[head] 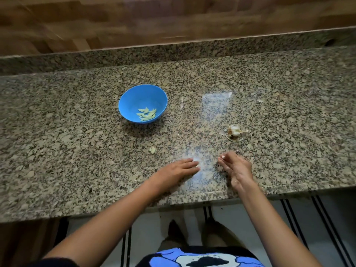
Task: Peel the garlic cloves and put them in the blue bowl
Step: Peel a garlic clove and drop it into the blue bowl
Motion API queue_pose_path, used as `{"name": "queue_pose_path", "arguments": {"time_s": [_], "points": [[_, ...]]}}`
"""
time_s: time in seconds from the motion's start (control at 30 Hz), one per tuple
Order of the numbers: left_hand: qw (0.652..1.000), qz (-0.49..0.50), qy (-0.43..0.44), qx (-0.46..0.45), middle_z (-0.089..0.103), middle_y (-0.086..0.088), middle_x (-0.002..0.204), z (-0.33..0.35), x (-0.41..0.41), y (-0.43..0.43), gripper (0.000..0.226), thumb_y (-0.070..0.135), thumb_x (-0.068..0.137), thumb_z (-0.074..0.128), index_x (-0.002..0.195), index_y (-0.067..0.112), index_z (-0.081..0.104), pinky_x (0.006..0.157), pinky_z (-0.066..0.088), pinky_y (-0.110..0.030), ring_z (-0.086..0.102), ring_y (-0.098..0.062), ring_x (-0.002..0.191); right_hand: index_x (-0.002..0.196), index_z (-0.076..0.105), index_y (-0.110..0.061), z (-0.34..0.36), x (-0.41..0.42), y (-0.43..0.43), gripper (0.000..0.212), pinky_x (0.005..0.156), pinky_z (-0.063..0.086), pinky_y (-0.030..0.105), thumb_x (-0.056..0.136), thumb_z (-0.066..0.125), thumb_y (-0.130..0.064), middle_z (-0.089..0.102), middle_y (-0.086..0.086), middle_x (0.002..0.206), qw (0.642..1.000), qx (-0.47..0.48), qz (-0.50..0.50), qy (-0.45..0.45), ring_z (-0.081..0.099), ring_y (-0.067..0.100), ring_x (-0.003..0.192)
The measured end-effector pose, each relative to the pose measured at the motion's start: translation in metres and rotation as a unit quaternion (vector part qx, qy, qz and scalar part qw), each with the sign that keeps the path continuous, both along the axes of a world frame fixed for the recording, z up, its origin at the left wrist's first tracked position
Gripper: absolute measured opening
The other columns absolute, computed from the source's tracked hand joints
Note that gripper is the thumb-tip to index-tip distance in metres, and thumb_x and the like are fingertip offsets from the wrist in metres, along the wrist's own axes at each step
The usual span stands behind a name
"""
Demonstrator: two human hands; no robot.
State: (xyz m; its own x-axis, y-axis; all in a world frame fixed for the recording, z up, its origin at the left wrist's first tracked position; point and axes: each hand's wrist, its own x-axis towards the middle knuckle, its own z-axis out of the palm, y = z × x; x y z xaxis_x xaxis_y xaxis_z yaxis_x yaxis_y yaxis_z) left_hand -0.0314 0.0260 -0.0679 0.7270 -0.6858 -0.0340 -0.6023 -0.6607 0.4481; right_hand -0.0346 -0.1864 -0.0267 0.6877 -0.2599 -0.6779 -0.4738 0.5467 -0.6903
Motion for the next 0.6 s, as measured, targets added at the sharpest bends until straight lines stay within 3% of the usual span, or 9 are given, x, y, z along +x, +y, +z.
{"name": "queue_pose_path", "arguments": {"time_s": [0.07, 0.13, 0.27, 0.33, 0.4, 0.43, 0.5, 0.57, 0.6], "points": [[0.999, 0.017, -0.033, -0.010, 0.040, 0.004, 0.142, -0.002, -0.013, 0.015, 0.047, 0.007, 0.090, 0.054, 0.135, 0.020, 0.049, 0.112, 0.015, -0.022, 0.037, -0.008, 0.132, 0.088, 0.062, -0.001, 0.003, -0.003, 0.006, 0.009, 0.055, 0.056, 0.020, 0.080, 0.064, 0.000, 0.067, 0.013, 0.080, 0.999, 0.030, 0.025, 0.005, 0.067, 0.019, 0.068], [0.993, 0.034, -0.110, 0.007, 0.061, -0.007, 0.125, -0.010, -0.025, 0.022, 0.046, 0.003, 0.077, 0.068, 0.121, 0.012, 0.062, 0.100, 0.039, -0.031, 0.061, -0.020, 0.112, 0.092, 0.061, -0.002, 0.007, -0.006, 0.011, 0.013, 0.055, 0.057, 0.021, 0.079, 0.062, 0.002, 0.066, 0.013, 0.085, 0.998, 0.045, 0.047, 0.004, 0.067, 0.020, 0.072], [0.976, 0.110, -0.183, 0.035, 0.071, -0.008, 0.095, -0.013, -0.038, 0.019, 0.033, -0.003, 0.064, 0.078, 0.095, 0.009, 0.071, 0.067, 0.058, -0.025, 0.070, -0.019, 0.082, 0.094, 0.065, -0.001, 0.009, -0.015, 0.011, 0.015, 0.062, 0.058, 0.029, 0.079, 0.061, 0.002, 0.069, 0.014, 0.084, 0.993, 0.041, 0.108, 0.015, 0.068, 0.022, 0.073], [0.968, 0.200, -0.145, 0.049, 0.068, -0.006, 0.085, -0.007, -0.044, 0.009, 0.016, -0.004, 0.075, 0.071, 0.086, 0.007, 0.068, 0.059, 0.058, -0.023, 0.066, -0.016, 0.070, 0.097, 0.065, 0.000, 0.008, -0.019, 0.010, 0.019, 0.070, 0.058, 0.036, 0.078, 0.063, -0.001, 0.069, 0.015, 0.087, 0.987, 0.021, 0.161, 0.021, 0.068, 0.024, 0.076], [0.927, 0.374, -0.037, -0.005, 0.068, -0.003, 0.088, 0.009, -0.049, -0.004, 0.012, 0.000, 0.088, 0.059, 0.092, 0.008, 0.068, 0.057, 0.054, -0.021, 0.062, -0.013, 0.067, 0.098, 0.065, -0.001, 0.008, -0.025, 0.009, 0.018, 0.071, 0.057, 0.039, 0.080, 0.063, -0.004, 0.069, 0.015, 0.090, 0.978, -0.002, 0.208, 0.015, 0.069, 0.025, 0.081], [0.870, 0.482, 0.057, -0.088, 0.069, -0.002, 0.091, 0.018, -0.048, -0.008, 0.014, 0.002, 0.089, 0.058, 0.095, 0.007, 0.069, 0.053, 0.051, -0.017, 0.061, -0.011, 0.064, 0.100, 0.065, -0.001, 0.008, -0.028, 0.010, 0.019, 0.073, 0.057, 0.040, 0.081, 0.063, -0.005, 0.069, 0.014, 0.092, 0.974, -0.013, 0.226, 0.004, 0.069, 0.026, 0.084], [0.658, 0.609, 0.276, -0.348, 0.070, -0.008, 0.096, 0.034, -0.049, -0.003, 0.016, 0.000, 0.084, 0.062, 0.099, 0.003, 0.070, 0.045, 0.046, -0.014, 0.062, -0.011, 0.062, 0.102, 0.065, -0.001, 0.010, -0.036, 0.016, 0.021, 0.079, 0.056, 0.039, 0.082, 0.063, -0.007, 0.069, 0.014, 0.095, 0.967, -0.019, 0.255, -0.015, 0.068, 0.027, 0.089], [0.441, 0.591, 0.380, -0.558, 0.069, -0.015, 0.095, 0.049, -0.065, 0.010, 0.017, -0.007, 0.083, 0.060, 0.099, -0.004, 0.066, 0.047, 0.051, -0.017, 0.065, -0.015, 0.069, 0.102, 0.065, 0.000, 0.011, -0.043, 0.034, 0.021, 0.076, 0.057, 0.032, 0.082, 0.063, -0.007, 0.069, 0.013, 0.095, 0.952, -0.014, 0.304, -0.029, 0.068, 0.025, 0.087], [0.376, 0.578, 0.381, -0.616, 0.068, -0.014, 0.088, 0.051, -0.081, 0.017, 0.014, -0.009, 0.085, 0.056, 0.093, -0.005, 0.067, 0.048, 0.053, -0.018, 0.066, -0.014, 0.067, 0.101, 0.065, -0.001, 0.012, -0.048, 0.048, 0.019, 0.070, 0.057, 0.027, 0.083, 0.063, -0.006, 0.068, 0.012, 0.096, 0.942, -0.004, 0.334, -0.035, 0.068, 0.022, 0.085]]}}
